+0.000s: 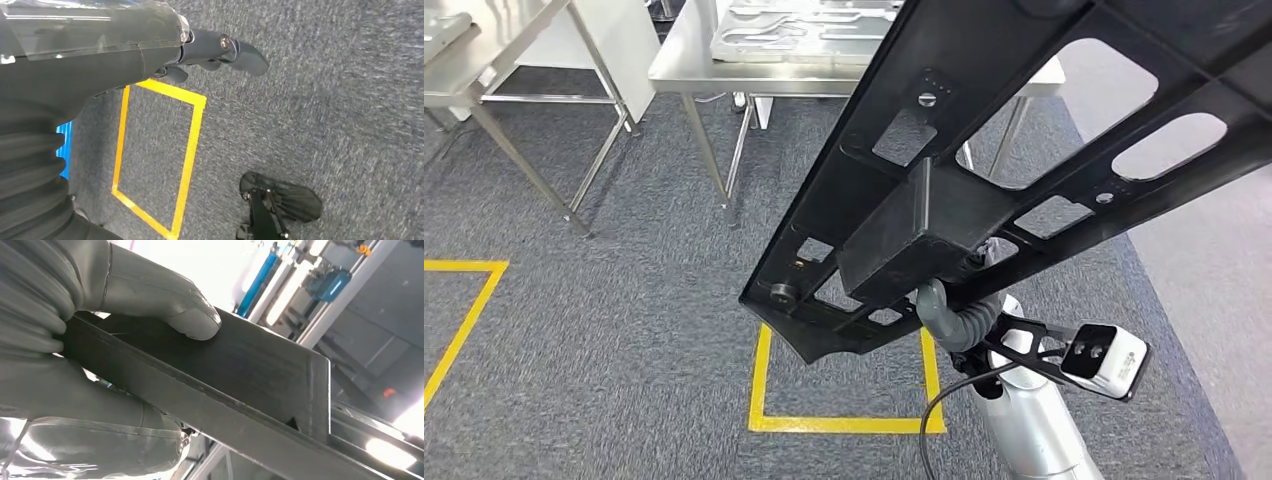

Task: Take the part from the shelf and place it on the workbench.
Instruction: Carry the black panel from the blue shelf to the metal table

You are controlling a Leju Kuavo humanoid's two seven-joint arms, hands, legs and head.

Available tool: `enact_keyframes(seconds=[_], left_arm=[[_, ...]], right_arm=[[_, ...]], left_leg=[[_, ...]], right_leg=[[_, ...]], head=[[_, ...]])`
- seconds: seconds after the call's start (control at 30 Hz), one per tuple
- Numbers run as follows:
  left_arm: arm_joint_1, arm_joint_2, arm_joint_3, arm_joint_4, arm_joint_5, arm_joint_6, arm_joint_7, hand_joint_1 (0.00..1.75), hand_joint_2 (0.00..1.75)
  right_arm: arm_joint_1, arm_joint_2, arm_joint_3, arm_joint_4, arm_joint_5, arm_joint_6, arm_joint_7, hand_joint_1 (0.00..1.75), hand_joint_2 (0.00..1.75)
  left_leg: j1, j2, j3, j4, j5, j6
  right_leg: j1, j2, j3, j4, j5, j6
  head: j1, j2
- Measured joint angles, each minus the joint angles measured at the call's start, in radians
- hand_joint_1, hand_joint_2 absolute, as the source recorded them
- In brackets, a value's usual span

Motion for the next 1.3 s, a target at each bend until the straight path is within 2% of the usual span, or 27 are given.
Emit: enact_keyframes(seconds=[0.07,0.13,0.2,0.23,0.27,0.3,0.33,0.4,0.43,0.47,0.5,0.6,0.63,0.67,0.73,0.77,0.8,0.83,0.87,0.9,0.97,1.0,1.1,1.13,1.2,1.27,1.3], left_arm=[[-0.003,0.000,0.000,0.000,0.000,0.000,-0.001,0.00,1.75],[-0.004,0.000,0.001,0.000,0.000,-0.001,-0.001,0.00,1.75],[0.000,0.000,0.001,0.000,0.000,-0.001,-0.002,0.00,1.75],[0.003,0.000,0.001,0.000,0.000,-0.001,-0.002,0.00,1.75],[0.006,0.001,0.001,0.000,0.000,-0.001,-0.001,0.00,1.75],[0.008,0.001,0.001,0.000,0.000,-0.003,-0.001,0.00,1.75],[0.009,0.001,0.000,0.000,0.000,-0.004,-0.001,0.00,1.75],[0.009,0.002,0.000,0.000,0.000,-0.008,0.000,0.00,1.75],[0.008,0.003,0.000,0.000,0.000,-0.009,0.001,0.00,1.75],[0.007,0.004,0.000,0.000,0.000,-0.010,0.001,0.00,1.75],[0.007,0.005,0.000,0.000,0.000,-0.011,0.001,0.00,1.75],[0.006,0.006,0.000,0.000,0.000,-0.015,0.001,0.00,1.75],[0.005,0.006,0.000,0.000,0.000,-0.017,0.001,0.00,1.75],[0.004,0.005,0.000,0.000,0.000,-0.019,0.001,0.00,1.75],[0.003,0.005,0.000,0.000,0.000,-0.022,0.001,0.00,1.75],[0.004,0.005,0.000,0.000,0.000,-0.024,0.001,0.00,1.75],[0.004,0.005,0.000,0.000,0.000,-0.026,0.001,0.00,1.75],[0.004,0.005,0.000,0.000,0.000,-0.027,0.001,0.00,1.75],[0.004,0.005,0.000,0.000,0.000,-0.029,0.001,0.00,1.75],[0.003,0.004,0.000,0.000,0.000,-0.030,0.001,0.00,1.75],[0.003,0.004,0.000,0.000,0.000,-0.031,0.001,0.00,1.75],[0.003,0.004,0.000,0.000,0.000,-0.031,0.001,0.00,1.75],[0.001,0.004,0.000,0.000,0.000,-0.031,0.001,0.00,1.75],[0.000,0.004,0.000,0.000,0.000,-0.031,0.001,0.00,1.75],[0.000,0.004,0.000,0.000,0.000,-0.031,0.002,0.00,1.75],[0.001,0.005,0.000,0.000,0.000,-0.031,0.002,0.00,1.75],[0.002,0.005,0.000,0.000,0.000,-0.031,0.002,0.00,1.75]], right_arm=[[0.000,0.000,-0.001,0.000,0.004,-0.001,0.000,1.75,1.75],[-0.001,0.001,-0.001,-0.001,0.008,-0.001,0.000,1.75,1.75],[-0.002,0.001,-0.001,0.000,0.008,-0.001,0.000,1.75,1.75],[-0.002,0.001,-0.001,0.000,0.009,-0.001,0.000,1.75,1.75],[-0.001,0.001,-0.001,0.001,0.010,-0.001,0.000,1.75,1.75],[0.000,0.001,-0.001,0.002,0.011,-0.002,0.000,1.75,1.75],[0.000,0.001,-0.001,0.002,0.012,-0.003,0.000,1.75,1.75],[0.000,0.001,-0.001,0.002,0.013,-0.006,0.000,1.75,1.75],[0.000,0.001,-0.001,0.002,0.013,-0.007,0.000,1.75,1.75],[0.000,0.001,-0.002,0.002,0.013,-0.008,0.000,1.75,1.75],[0.000,0.001,-0.002,0.002,0.013,-0.008,0.000,1.75,1.75],[0.001,0.001,-0.005,-0.002,0.012,-0.009,0.000,1.75,1.75],[0.000,0.000,-0.007,-0.004,0.011,-0.009,0.000,1.75,1.75],[0.000,0.000,-0.009,-0.006,0.011,-0.010,0.000,1.75,1.75],[0.003,0.000,-0.012,-0.008,0.011,-0.010,0.000,1.75,1.75],[0.006,-0.001,-0.014,-0.008,0.011,-0.010,0.000,1.75,1.75],[0.009,-0.001,-0.015,-0.009,0.011,-0.010,0.000,1.75,1.75],[0.011,-0.002,-0.017,-0.009,0.011,-0.010,0.000,1.75,1.75],[0.012,-0.002,-0.017,-0.010,0.011,-0.010,0.000,1.75,1.75],[0.012,-0.002,-0.018,-0.012,0.011,-0.010,0.000,1.75,1.75],[0.011,-0.002,-0.018,-0.016,0.011,-0.010,0.000,1.75,1.75],[0.011,-0.002,-0.018,-0.018,0.011,-0.010,0.000,1.75,1.75],[0.011,-0.002,-0.019,-0.022,0.011,-0.008,0.000,1.75,1.75],[0.011,-0.002,-0.019,-0.024,0.011,-0.007,0.000,1.75,1.75],[0.011,-0.002,-0.019,-0.026,0.010,-0.005,0.000,1.75,1.75],[0.013,-0.002,-0.019,-0.027,0.010,-0.005,0.000,1.75,1.75],[0.014,-0.002,-0.019,-0.027,0.010,-0.005,0.000,1.75,1.75]], left_leg=[[0.002,0.006,0.005,-0.001,-0.003,-0.013],[0.006,-0.022,-0.008,0.034,-0.031,-0.023],[0.009,-0.064,-0.058,0.148,-0.094,-0.029],[0.009,-0.074,-0.091,0.217,-0.124,-0.031],[0.009,-0.079,-0.117,0.268,-0.137,-0.031],[0.009,-0.080,-0.128,0.285,-0.132,-0.030],[0.009,-0.081,-0.120,0.260,-0.107,-0.028],[0.008,-0.083,-0.062,0.125,-0.033,-0.017],[0.005,-0.085,-0.034,0.062,-0.008,-0.011],[0.002,-0.087,-0.017,0.021,0.005,-0.004],[-0.001,-0.088,-0.012,0.006,0.005,0.001],[-0.001,-0.086,-0.010,-0.004,0.013,0.019],[0.001,-0.085,-0.009,-0.009,0.017,0.026],[0.003,-0.083,-0.008,-0.013,0.021,0.031],[0.002,-0.082,-0.010,-0.013,0.022,0.036],[0.001,-0.081,-0.011,-0.012,0.022,0.036],[0.001,-0.081,-0.012,-0.011,0.022,0.036],[0.001,-0.081,-0.011,-0.011,0.021,0.036],[0.001,-0.081,-0.010,-0.009,0.021,0.034],[0.001,-0.081,-0.009,-0.008,0.019,0.032],[-0.003,-0.081,-0.011,-0.001,0.014,0.023],[-0.005,-0.081,-0.012,0.001,0.012,0.017],[-0.003,-0.080,-0.012,0.003,0.008,-0.002],[-0.001,-0.081,-0.018,0.018,-0.004,-0.007],[0.001,-0.082,-0.057,0.107,-0.056,-0.015],[0.002,-0.082,-0.122,0.241,-0.114,-0.020],[0.002,-0.082,-0.143,0.282,-0.122,-0.021]], right_leg=[[0.000,0.015,-0.001,-0.003,0.004,-0.013],[-0.003,0.024,0.001,-0.009,0.009,-0.026],[-0.003,0.034,0.001,-0.011,0.011,-0.034],[-0.001,0.039,0.001,-0.011,0.011,-0.037],[0.001,0.046,0.001,-0.011,0.010,-0.037],[0.002,0.052,0.002,-0.010,0.010,-0.037],[0.003,0.058,0.003,-0.010,0.010,-0.037],[0.004,0.067,0.005,-0.008,0.009,-0.035],[0.006,0.070,0.005,-0.007,0.009,-0.033],[0.006,0.073,0.003,-0.006,0.009,-0.028],[0.007,0.075,0.001,-0.006,0.010,-0.023],[0.005,0.076,-0.002,-0.003,0.007,-0.004],[0.005,0.075,-0.010,0.016,-0.008,0.001],[0.004,0.074,-0.029,0.058,-0.035,0.006],[0.003,0.072,-0.089,0.188,-0.101,0.011],[0.002,0.072,-0.118,0.247,-0.122,0.013],[0.002,0.071,-0.131,0.274,-0.124,0.014],[0.001,0.071,-0.124,0.262,-0.107,0.014],[0.000,0.069,-0.098,0.212,-0.076,0.013],[-0.001,0.066,-0.061,0.140,-0.041,0.010],[0.001,0.061,-0.004,0.026,-0.003,0.002],[0.003,0.060,0.006,0.002,0.000,-0.003],[0.005,0.063,0.008,-0.007,0.001,-0.022],[0.004,0.063,0.010,-0.011,0.003,-0.028],[0.001,0.063,0.012,-0.015,0.005,-0.037],[0.003,0.063,0.011,-0.015,0.004,-0.041],[0.004,0.063,0.011,-0.014,0.004,-0.042]], head=[[0.000,0.000],[0.000,0.000],[0.000,0.000],[0.000,0.000],[0.000,0.000],[0.000,0.000],[0.000,0.000],[0.000,0.000],[0.000,0.000],[0.000,0.000],[0.000,0.000],[0.000,0.000],[0.000,0.000],[0.000,0.000],[0.000,0.000],[0.000,0.000],[0.000,0.000],[0.000,0.000],[0.000,0.000],[0.000,0.000],[0.000,0.000],[0.000,0.000],[0.000,0.000],[0.000,0.000],[0.000,0.000],[0.000,0.000],[0.000,0.000]])
